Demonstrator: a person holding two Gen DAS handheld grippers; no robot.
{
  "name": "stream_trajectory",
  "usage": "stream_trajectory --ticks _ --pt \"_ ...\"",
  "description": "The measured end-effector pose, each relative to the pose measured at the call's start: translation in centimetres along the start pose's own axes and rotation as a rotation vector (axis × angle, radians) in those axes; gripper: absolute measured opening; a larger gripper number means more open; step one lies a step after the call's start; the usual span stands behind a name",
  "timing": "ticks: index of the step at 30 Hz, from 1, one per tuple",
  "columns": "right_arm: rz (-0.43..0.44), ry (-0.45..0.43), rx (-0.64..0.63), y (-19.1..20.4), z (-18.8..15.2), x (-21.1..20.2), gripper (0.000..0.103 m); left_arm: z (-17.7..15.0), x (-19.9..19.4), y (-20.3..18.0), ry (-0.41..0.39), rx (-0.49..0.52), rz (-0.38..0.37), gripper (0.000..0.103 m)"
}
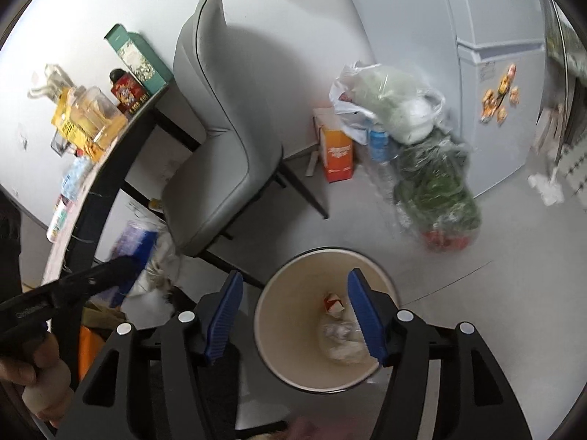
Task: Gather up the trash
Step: 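Open the right tool over the bin while the left tool releases the packet, then move both open tools back to the table trash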
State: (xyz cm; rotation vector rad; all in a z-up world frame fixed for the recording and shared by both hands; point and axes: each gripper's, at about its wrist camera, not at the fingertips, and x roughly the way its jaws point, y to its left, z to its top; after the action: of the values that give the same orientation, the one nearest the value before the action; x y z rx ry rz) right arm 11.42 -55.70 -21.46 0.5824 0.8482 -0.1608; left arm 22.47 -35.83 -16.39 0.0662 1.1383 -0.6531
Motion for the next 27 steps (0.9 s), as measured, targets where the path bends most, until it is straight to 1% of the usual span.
stream_trajectory --ticks 1,2,3,4,5,6,7,9,11,12,15,20,22,24,27 --pt "-0.002 -0.001 -0.009 -0.1 0.1 -0.4 0.06 0.0 0.5 -0.2 0.009 -0.007 -0.018 0.043" --pt "-0.004 -0.006 -0.015 -0.3 0.2 -0.9 0.061 0.0 0.8 -0.2 0.015 -0.019 -0.039 0.049" --pt "-0.011 -0.017 -0.014 -0.5 0.3 -1.5 0.062 0.1 1.1 -0.3 0.019 -0.037 -0.067 0.061" --pt "-0.015 -0.026 -0.008 -0.7 0.3 -1.9 0.065 0.0 1.2 -0.3 0.021 -0.051 -0.096 0.07" --pt "-0.019 -0.036 0.006 -1.0 0.3 -2.4 0.068 0.0 1.2 -0.2 0.017 -0.065 -0.128 0.083" --pt "-0.022 -0.042 0.017 -1.3 0.3 -2.6 0.068 0.0 0.9 -0.1 0.006 -0.073 -0.141 0.087" --pt "-0.026 -0.045 0.023 -1.4 0.2 -2.8 0.068 0.0 0.6 0.1 -0.002 -0.076 -0.148 0.088" --pt "-0.037 -0.042 0.022 -1.5 -0.1 -3.0 0.069 0.0 -0.3 0.5 -0.016 -0.074 -0.147 0.094" --pt "-0.056 -0.036 0.003 -1.2 -0.4 -2.9 0.073 0.1 -1.2 0.9 -0.038 -0.072 -0.133 0.096" --pt "-0.058 -0.034 -0.002 -1.0 -0.5 -2.9 0.073 0.1 -1.6 1.1 -0.047 -0.072 -0.129 0.097" --pt "-0.049 -0.034 -0.016 0.2 -0.7 -3.0 0.078 0.3 -3.2 2.1 -0.086 -0.086 -0.116 0.097" --pt "-0.025 -0.071 -0.056 4.0 -0.3 -4.0 0.091 0.5 -7.3 3.6 -0.173 -0.094 -0.102 0.097" --pt "-0.01 -0.095 -0.07 5.5 -0.1 -4.6 0.095 0.4 -9.6 4.3 -0.225 -0.092 -0.086 0.097" --pt "0.01 -0.128 -0.09 7.6 0.0 -5.6 0.095 0.2 -11.5 5.2 -0.262 -0.101 -0.072 0.097" --pt "0.038 -0.149 -0.128 10.4 -0.1 -6.5 0.095 -0.7 -13.9 6.7 -0.296 -0.139 -0.047 0.097"
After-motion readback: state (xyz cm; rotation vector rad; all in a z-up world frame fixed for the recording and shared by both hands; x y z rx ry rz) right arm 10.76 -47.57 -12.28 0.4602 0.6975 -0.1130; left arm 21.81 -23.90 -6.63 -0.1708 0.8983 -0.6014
